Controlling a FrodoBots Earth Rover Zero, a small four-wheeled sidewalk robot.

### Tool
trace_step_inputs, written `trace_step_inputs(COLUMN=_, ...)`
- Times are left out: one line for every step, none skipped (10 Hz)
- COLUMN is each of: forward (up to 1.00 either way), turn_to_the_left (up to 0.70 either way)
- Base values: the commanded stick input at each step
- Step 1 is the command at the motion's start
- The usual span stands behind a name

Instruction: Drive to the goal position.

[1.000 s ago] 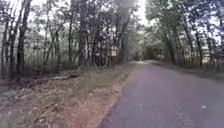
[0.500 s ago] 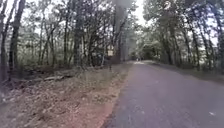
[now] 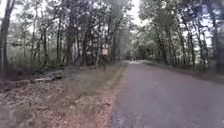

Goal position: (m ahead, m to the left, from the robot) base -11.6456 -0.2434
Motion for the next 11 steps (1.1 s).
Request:
trace_step_inputs(forward=0.0, turn_to_the_left=-0.45)
trace_step_inputs(forward=0.0, turn_to_the_left=-0.45)
trace_step_inputs(forward=0.0, turn_to_the_left=-0.45)
trace_step_inputs(forward=0.0, turn_to_the_left=-0.45)
trace_step_inputs(forward=0.0, turn_to_the_left=-0.45)
trace_step_inputs(forward=0.0, turn_to_the_left=-0.45)
trace_step_inputs(forward=0.0, turn_to_the_left=-0.45)
trace_step_inputs(forward=0.0, turn_to_the_left=-0.45)
trace_step_inputs(forward=0.0, turn_to_the_left=-0.45)
trace_step_inputs(forward=0.0, turn_to_the_left=-0.45)
trace_step_inputs(forward=0.0, turn_to_the_left=-0.45)
